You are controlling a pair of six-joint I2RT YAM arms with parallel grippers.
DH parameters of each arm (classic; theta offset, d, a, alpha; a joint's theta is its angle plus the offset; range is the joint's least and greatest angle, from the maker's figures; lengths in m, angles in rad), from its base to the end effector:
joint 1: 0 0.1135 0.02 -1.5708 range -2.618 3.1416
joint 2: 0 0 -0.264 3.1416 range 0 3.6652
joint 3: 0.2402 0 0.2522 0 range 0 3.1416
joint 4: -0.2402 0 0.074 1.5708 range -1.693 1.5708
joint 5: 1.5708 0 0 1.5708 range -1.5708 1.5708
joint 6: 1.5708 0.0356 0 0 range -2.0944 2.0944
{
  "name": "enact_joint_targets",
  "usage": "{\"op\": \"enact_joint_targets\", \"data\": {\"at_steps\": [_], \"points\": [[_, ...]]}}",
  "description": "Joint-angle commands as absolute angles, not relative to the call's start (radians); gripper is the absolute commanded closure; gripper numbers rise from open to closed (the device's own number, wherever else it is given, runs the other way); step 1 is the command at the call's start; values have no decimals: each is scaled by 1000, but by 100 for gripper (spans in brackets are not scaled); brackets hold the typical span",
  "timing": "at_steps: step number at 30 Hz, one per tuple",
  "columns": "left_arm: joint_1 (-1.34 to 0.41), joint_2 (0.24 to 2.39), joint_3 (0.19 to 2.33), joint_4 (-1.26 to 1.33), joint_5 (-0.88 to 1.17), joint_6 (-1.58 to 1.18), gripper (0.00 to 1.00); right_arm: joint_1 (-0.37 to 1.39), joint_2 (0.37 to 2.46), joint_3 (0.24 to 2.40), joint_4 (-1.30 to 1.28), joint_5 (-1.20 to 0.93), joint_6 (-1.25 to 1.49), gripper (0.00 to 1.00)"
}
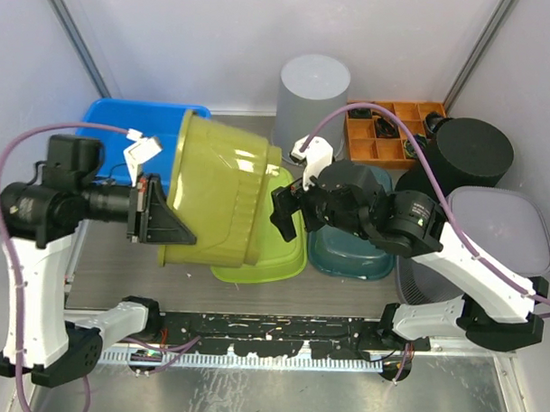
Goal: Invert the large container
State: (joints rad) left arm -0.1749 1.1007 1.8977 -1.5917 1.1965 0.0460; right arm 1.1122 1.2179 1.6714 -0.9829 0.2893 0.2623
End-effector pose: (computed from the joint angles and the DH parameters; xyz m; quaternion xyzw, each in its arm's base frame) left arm 0.0825 -0.0482 0.5039 0.2961 0.7367 -0.5404 0.2784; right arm 0.1047 0.1892 0.4679 -0.2886 0.8116 0.2157 0.4599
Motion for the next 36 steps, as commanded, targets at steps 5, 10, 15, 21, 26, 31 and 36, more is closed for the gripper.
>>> {"op": "enact_joint_targets", "data": {"at_steps": [5, 10, 15, 21, 26, 31, 36], "points": [[77, 966, 1341, -596, 1706, -997, 100, 1069, 1200, 1697, -924, 210, 229, 0], [145, 1032, 1413, -641, 1710, -981, 100, 1051, 1210, 1647, -881, 175, 224, 0], [226, 1151, 1521, -955, 1710, -835, 100, 1043, 1296, 1693, -934, 206, 231, 0], [253, 1222, 1581, -1157, 1709, -715, 100, 1037, 1276, 1612, -769, 339, 235, 0], [380, 1241, 1527, -1107, 1706, -735, 100, 1028, 1297, 1595, -704, 292, 224, 0], [565, 1373, 1376, -995, 1707, -776, 100, 1029, 1384, 1628, -702, 292, 217, 0], [674, 1474, 1321, -916, 1710, -797, 100, 1030, 1454, 1625, -597, 264, 219, 0]]}}
